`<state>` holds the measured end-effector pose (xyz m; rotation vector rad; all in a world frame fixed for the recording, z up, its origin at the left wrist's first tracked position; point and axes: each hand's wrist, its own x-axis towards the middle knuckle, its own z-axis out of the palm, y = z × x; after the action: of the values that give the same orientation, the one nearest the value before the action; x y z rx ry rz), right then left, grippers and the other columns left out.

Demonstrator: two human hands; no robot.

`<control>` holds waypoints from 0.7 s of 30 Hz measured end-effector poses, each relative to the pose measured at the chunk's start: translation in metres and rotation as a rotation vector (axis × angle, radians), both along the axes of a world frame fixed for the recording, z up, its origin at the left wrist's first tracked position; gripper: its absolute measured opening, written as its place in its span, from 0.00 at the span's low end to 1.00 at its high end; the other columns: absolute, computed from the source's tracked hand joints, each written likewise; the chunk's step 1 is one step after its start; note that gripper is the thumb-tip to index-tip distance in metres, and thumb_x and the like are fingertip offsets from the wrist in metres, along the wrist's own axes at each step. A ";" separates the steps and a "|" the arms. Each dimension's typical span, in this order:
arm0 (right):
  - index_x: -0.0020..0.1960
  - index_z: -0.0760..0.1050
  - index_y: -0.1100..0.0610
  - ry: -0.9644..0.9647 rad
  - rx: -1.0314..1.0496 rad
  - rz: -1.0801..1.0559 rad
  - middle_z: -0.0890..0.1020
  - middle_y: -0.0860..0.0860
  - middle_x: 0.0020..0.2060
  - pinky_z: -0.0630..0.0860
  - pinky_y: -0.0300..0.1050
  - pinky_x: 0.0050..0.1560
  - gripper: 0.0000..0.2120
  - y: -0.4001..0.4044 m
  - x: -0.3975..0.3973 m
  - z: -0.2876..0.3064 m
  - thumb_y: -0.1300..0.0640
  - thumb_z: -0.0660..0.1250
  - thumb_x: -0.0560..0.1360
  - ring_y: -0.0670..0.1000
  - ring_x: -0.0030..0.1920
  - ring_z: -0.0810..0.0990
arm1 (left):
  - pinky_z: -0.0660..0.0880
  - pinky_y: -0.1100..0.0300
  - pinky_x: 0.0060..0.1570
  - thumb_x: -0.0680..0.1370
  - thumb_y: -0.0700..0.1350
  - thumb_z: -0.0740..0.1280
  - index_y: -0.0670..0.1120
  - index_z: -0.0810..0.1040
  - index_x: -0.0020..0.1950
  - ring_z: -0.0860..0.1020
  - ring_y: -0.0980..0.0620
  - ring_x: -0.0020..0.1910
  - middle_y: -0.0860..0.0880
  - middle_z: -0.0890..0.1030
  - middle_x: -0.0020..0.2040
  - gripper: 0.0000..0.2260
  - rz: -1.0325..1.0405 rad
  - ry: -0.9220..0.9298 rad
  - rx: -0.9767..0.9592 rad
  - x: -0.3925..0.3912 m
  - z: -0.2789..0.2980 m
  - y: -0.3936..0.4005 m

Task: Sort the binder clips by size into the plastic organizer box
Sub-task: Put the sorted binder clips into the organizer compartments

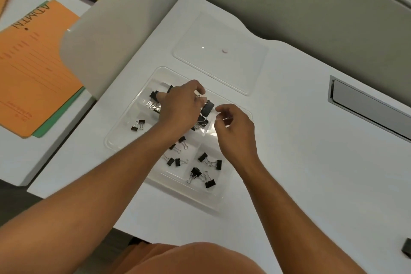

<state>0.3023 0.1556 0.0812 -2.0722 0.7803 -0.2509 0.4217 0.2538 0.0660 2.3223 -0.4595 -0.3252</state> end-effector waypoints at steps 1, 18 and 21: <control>0.60 0.81 0.50 -0.006 0.006 -0.015 0.83 0.43 0.53 0.71 0.25 0.45 0.12 -0.001 -0.002 0.001 0.61 0.64 0.80 0.39 0.49 0.81 | 0.58 0.50 0.54 0.84 0.52 0.65 0.55 0.81 0.56 0.79 0.49 0.54 0.54 0.85 0.45 0.06 -0.042 -0.030 0.077 0.001 0.000 -0.003; 0.52 0.83 0.51 -0.184 0.065 -0.259 0.85 0.41 0.47 0.76 0.30 0.46 0.11 -0.052 -0.106 0.018 0.64 0.67 0.79 0.42 0.48 0.82 | 0.76 0.39 0.58 0.79 0.37 0.64 0.50 0.87 0.56 0.78 0.50 0.56 0.53 0.79 0.51 0.15 -0.161 -0.204 -0.302 -0.116 0.009 -0.027; 0.52 0.83 0.50 -0.201 0.033 -0.309 0.85 0.41 0.48 0.76 0.31 0.47 0.11 -0.075 -0.147 0.016 0.65 0.67 0.79 0.43 0.50 0.82 | 0.76 0.41 0.58 0.79 0.37 0.65 0.50 0.86 0.56 0.79 0.51 0.56 0.53 0.81 0.52 0.13 -0.292 -0.207 -0.297 -0.154 0.012 -0.058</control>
<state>0.1548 0.0804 0.0974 -1.8554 0.9703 -0.6027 0.2674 0.1960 0.0775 2.0058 -0.8917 -0.1417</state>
